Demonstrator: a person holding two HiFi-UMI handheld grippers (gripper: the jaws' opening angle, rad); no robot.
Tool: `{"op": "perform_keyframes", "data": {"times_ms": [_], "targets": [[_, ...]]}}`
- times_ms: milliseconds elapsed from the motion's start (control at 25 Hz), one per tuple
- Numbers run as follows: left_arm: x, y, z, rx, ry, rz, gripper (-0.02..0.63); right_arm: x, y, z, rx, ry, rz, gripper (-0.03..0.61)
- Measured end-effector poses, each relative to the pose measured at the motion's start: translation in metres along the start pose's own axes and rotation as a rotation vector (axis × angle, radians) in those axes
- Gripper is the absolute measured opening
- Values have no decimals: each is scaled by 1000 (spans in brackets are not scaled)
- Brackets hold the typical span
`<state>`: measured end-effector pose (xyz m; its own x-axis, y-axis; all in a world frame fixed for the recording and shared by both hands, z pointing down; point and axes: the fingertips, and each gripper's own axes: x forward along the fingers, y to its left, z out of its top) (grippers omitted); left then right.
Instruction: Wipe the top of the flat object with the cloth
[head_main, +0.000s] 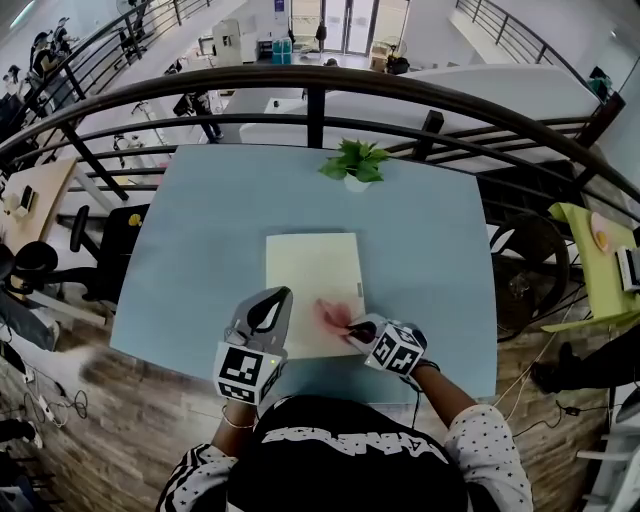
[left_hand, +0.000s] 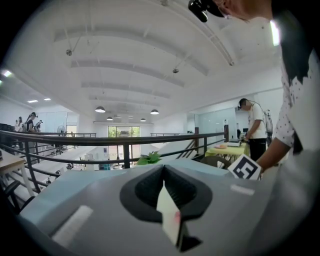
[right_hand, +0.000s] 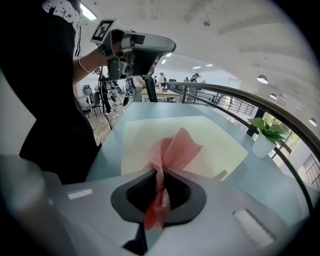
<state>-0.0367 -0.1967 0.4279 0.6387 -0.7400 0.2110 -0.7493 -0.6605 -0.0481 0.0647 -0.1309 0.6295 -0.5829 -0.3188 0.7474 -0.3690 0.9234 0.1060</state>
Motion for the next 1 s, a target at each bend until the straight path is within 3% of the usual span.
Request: {"op": "perform_keyframes", "data": {"times_ms": [400,680,1000], "targets": [[7,-11,3,6,0,-31,0,-7,23,-2,18,-17,-2,18],[10,-16,4,16,5,-43,0,-11,40,-3,33,-24,44,18],[9,-18,6,23,5,-39,0,-13,44,-3,104,-86,31,21]]}}
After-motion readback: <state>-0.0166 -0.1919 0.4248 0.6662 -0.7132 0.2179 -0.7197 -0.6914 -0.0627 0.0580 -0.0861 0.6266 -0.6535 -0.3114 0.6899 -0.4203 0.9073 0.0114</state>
